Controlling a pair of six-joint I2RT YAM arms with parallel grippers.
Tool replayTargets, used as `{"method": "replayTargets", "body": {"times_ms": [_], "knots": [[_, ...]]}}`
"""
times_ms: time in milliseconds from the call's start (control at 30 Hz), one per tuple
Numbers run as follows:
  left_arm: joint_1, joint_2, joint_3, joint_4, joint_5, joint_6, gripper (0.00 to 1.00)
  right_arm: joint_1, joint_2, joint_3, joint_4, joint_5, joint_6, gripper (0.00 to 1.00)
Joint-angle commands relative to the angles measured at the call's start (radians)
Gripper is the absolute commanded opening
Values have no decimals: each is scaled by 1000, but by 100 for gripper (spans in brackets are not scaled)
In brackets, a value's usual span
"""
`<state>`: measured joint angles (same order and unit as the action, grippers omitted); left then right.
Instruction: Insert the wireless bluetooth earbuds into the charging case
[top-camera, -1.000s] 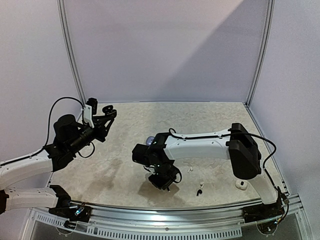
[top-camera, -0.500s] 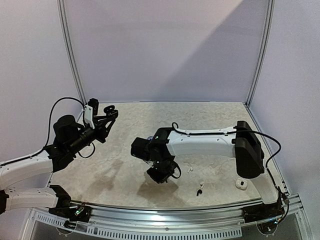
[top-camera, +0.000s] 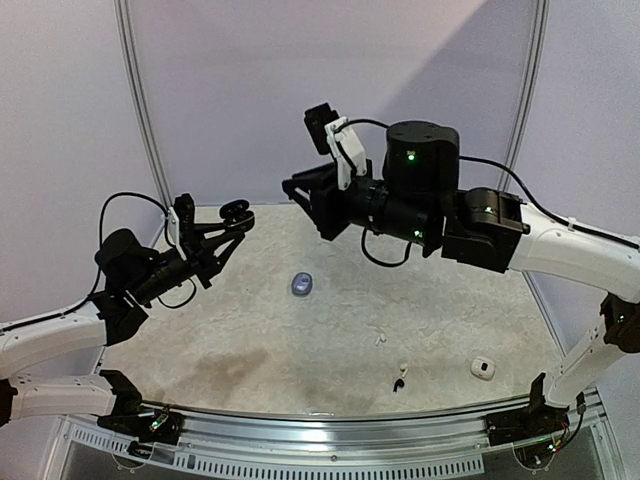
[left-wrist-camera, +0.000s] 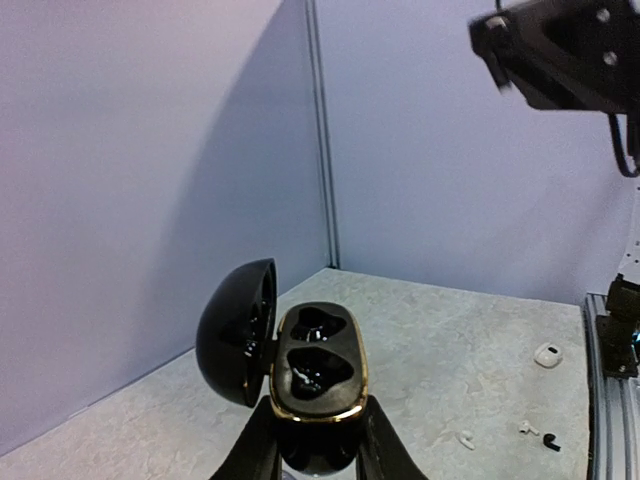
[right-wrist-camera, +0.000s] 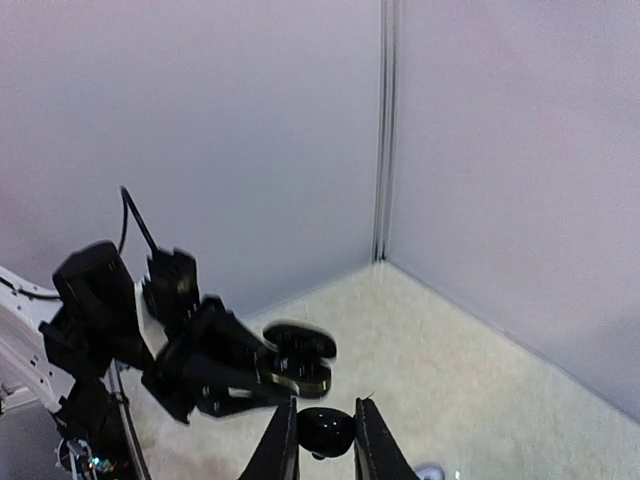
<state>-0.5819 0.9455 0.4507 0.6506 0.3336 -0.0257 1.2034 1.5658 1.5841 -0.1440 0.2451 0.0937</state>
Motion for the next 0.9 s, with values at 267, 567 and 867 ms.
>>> {"method": "replayTargets", "body": {"times_ms": [267,567,867], "knots": [[-21,24,34,64,187,24,0,-29,123,-84,541,-337,-295,0],[-6,39,47,60,198,85,0,-63,146,-130,527,-346,-284,0],[-6,52,50,67,200,58,0,-74,166,-136,537,-340,-296,0]]}}
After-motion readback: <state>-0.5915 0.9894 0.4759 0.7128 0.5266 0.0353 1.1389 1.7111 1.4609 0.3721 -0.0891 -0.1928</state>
